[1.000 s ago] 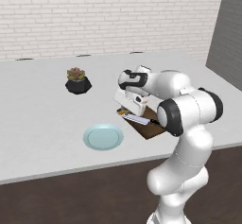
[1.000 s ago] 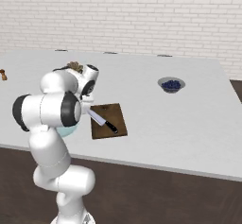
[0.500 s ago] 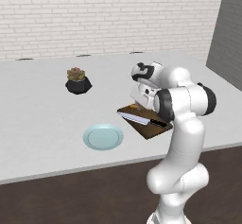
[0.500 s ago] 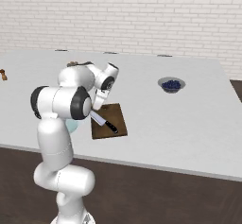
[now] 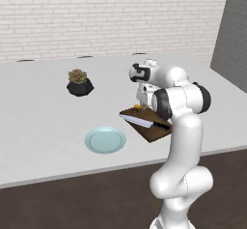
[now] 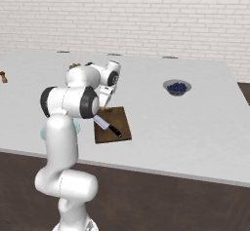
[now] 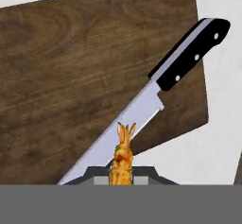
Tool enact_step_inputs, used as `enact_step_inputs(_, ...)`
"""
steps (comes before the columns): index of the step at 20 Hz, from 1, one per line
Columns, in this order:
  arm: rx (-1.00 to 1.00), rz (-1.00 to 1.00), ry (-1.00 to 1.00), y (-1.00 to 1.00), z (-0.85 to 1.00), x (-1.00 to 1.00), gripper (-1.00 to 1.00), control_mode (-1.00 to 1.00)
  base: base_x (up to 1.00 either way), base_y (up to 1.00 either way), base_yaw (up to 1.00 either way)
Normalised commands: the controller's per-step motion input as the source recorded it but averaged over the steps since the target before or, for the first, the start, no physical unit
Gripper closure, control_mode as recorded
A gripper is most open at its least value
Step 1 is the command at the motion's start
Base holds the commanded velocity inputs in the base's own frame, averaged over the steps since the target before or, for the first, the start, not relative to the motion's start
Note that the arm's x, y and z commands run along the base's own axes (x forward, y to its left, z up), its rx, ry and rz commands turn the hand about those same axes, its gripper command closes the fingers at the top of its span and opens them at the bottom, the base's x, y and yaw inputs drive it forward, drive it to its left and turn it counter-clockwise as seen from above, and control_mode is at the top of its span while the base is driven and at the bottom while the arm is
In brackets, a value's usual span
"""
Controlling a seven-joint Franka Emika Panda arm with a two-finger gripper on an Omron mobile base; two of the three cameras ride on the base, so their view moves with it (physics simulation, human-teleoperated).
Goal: Pick up the knife from the drawer and place it on the cutting board. Then place the meat from the plate to the cutting board.
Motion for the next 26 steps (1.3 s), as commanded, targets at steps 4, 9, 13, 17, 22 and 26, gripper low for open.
enact_step_inputs(4,-0.19,-0.11,0.01,-0.26,-0.17,0.2,1.0,-1.0,0.0,0.0,0.0)
enact_step_inputs(9,-0.1,-0.12,0.0,-0.23,-0.37,0.0,1.0,-1.0,0.0,0.0,0.0)
enact_step_inputs(13,-0.04,-0.04,0.0,-0.26,-0.41,0.03,1.0,-1.0,0.0,0.0,0.0)
enact_step_inputs(17,-0.05,-0.03,0.0,-0.2,-0.3,0.0,1.0,-1.0,0.0,0.0,0.0)
enact_step_inputs(22,-0.06,-0.03,0.0,-0.11,-0.2,0.12,-1.0,-1.0,0.0,0.0,0.0)
enact_step_inputs(26,-0.07,-0.02,0.0,-0.06,-0.04,0.18,-1.0,-1.0,0.0,0.0,0.0)
